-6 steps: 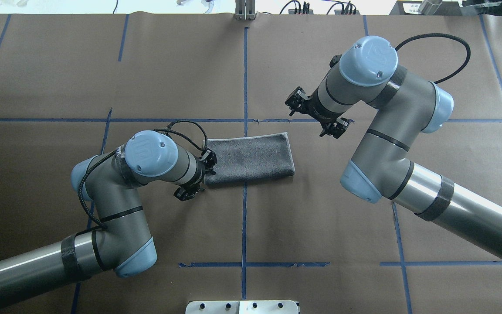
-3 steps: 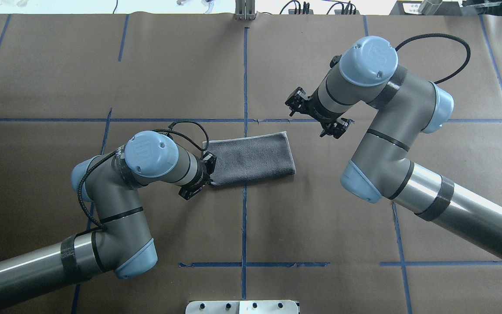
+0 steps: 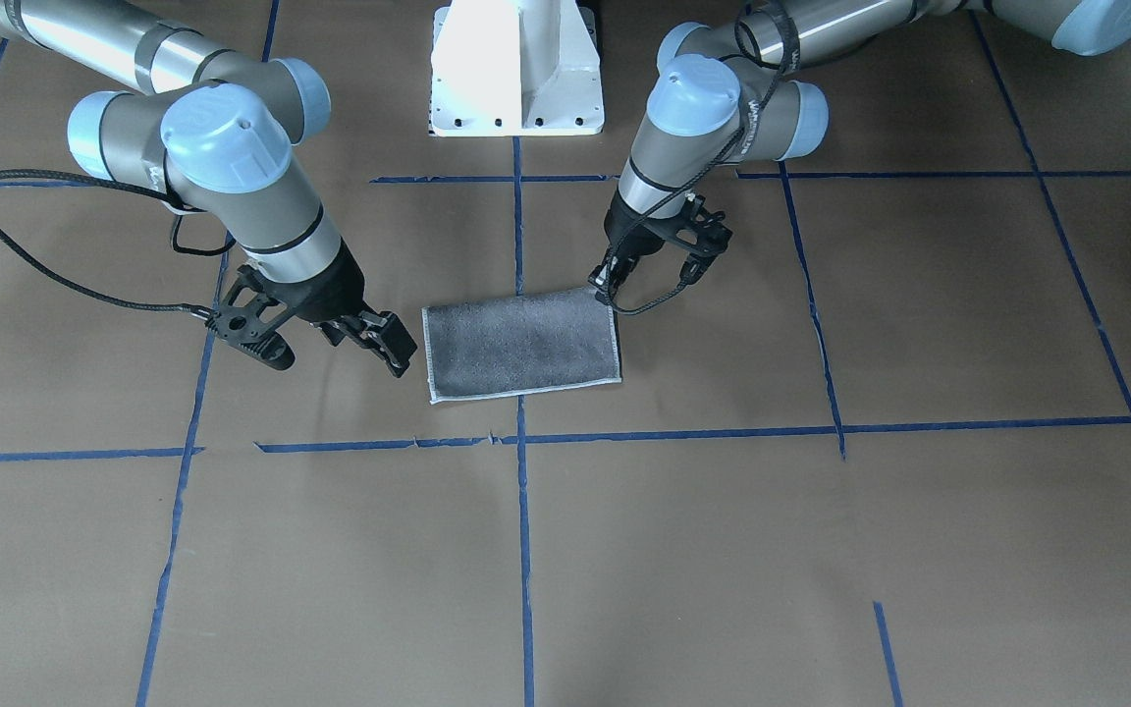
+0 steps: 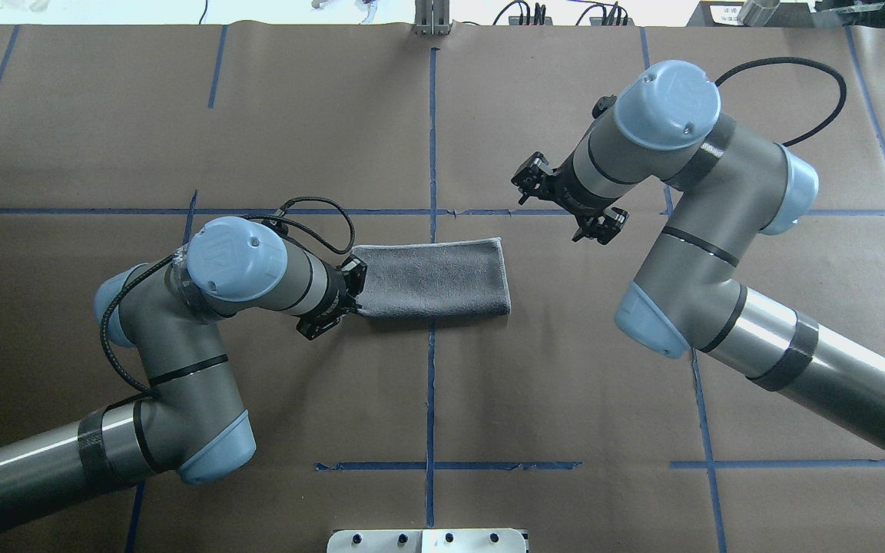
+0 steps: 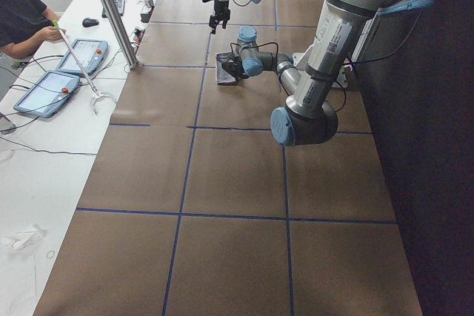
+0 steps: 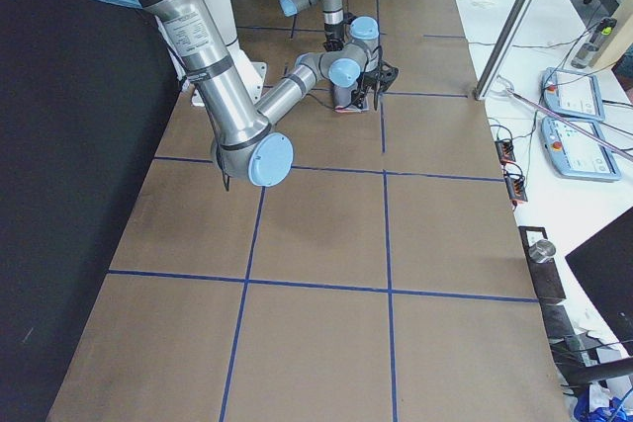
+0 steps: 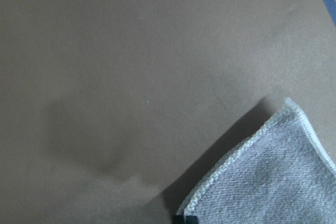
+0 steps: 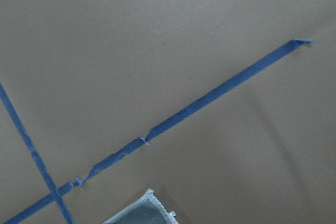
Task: Fold towel twice with both arms
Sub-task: 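Grasp the strip end with the left gripper and fold it across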
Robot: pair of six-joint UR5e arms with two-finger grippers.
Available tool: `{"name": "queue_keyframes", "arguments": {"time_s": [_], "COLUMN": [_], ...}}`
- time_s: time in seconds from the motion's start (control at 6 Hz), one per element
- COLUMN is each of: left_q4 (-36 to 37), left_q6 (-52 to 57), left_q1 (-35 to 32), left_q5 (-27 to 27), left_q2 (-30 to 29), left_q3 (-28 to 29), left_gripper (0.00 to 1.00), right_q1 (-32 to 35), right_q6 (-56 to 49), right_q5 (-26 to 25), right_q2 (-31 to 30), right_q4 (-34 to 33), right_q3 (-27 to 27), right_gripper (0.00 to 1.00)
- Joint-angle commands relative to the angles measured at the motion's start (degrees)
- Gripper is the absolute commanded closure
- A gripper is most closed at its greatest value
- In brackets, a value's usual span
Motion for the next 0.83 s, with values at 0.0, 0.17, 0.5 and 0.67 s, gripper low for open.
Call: {"name": "queue_keyframes", "arguments": {"time_s": [0.0,0.17,0.5,0.67], "left_q4": [0.2,0.2,0.0,-0.2], "left_q6": [4.8,7.2,7.3,7.3], "left_q1": [-1.8,-1.6,1.2,3.7], "left_q5": [0.5,2.6,5.9,10.1], "left_q2": [-3.6,-8.3,-14.8,-17.0], "left_q3": [-0.1,2.2,6.9,8.8], "left_gripper": [1.00,0.98,0.97,0.97], "right_q1": [4.5,5.6,6.7,6.7], "right_q6": [-1.8,-2.3,-2.4,-2.3], "right_q5": [2.9,3.0,3.0,3.1], "right_q2": [-5.0,-5.3,-6.9,-7.4], "right_q4": [-0.1,-0.1,-0.1,0.0], "right_q3": [4.9,4.9,5.5,5.6], "right_gripper": [0.00,0.00,0.00,0.00]}}
